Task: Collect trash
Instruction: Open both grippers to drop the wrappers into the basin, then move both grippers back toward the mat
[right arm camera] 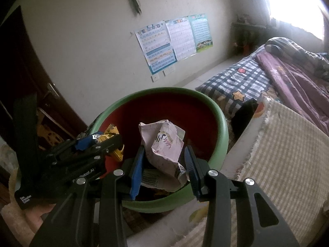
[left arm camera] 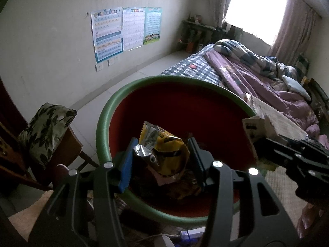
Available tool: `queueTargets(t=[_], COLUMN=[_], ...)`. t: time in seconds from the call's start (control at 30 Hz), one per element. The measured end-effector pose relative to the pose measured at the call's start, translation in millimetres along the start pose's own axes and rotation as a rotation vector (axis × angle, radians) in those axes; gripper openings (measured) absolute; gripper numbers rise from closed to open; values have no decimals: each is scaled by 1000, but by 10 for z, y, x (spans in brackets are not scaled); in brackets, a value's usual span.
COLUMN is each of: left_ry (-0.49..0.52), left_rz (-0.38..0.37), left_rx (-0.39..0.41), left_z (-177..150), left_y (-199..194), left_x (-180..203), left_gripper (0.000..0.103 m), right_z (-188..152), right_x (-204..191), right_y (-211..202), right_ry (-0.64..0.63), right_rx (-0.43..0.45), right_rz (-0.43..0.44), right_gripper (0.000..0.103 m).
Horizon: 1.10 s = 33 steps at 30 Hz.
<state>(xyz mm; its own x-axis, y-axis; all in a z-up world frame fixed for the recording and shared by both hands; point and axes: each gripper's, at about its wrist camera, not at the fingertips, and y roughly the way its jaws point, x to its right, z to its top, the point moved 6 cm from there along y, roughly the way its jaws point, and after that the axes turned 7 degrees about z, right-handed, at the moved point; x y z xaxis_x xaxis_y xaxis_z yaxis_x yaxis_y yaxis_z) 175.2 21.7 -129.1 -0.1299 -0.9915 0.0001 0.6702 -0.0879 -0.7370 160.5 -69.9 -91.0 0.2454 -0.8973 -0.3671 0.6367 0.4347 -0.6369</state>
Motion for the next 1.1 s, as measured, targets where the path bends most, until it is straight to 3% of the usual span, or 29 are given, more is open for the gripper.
queueTargets(t=[0.17,0.33,0.4,0.43,0.67,0.87,1.1], left_ry=[-8,-12,-16,-17,-20,-10,8], left_rz=[11,23,25,25,14,18,67], left_rx=[-2,4,6,7,26,40,91], left_z=[-5,-1,-4,-3,4,-75,-200], left_y=[18,15,15,16,-37,-100,-275], left_x=[-30,-34,-48,-53,-15,95,231], left_gripper=[49,60,63,63,63,63,64], right_z=[5,12,19,24,20,-309,-955], right_x=[-4,-4,1,10,99,526,1381], right_y=[32,23,3,-16,-253,-538,-1213], right_ry=[-3,1,2,3,20,119,279], right_rx=[-2,6,14,23,77,71,54], right_rz=[9,23,29,33,2,-94,-288], right_gripper=[40,41,46,49,49,49,49])
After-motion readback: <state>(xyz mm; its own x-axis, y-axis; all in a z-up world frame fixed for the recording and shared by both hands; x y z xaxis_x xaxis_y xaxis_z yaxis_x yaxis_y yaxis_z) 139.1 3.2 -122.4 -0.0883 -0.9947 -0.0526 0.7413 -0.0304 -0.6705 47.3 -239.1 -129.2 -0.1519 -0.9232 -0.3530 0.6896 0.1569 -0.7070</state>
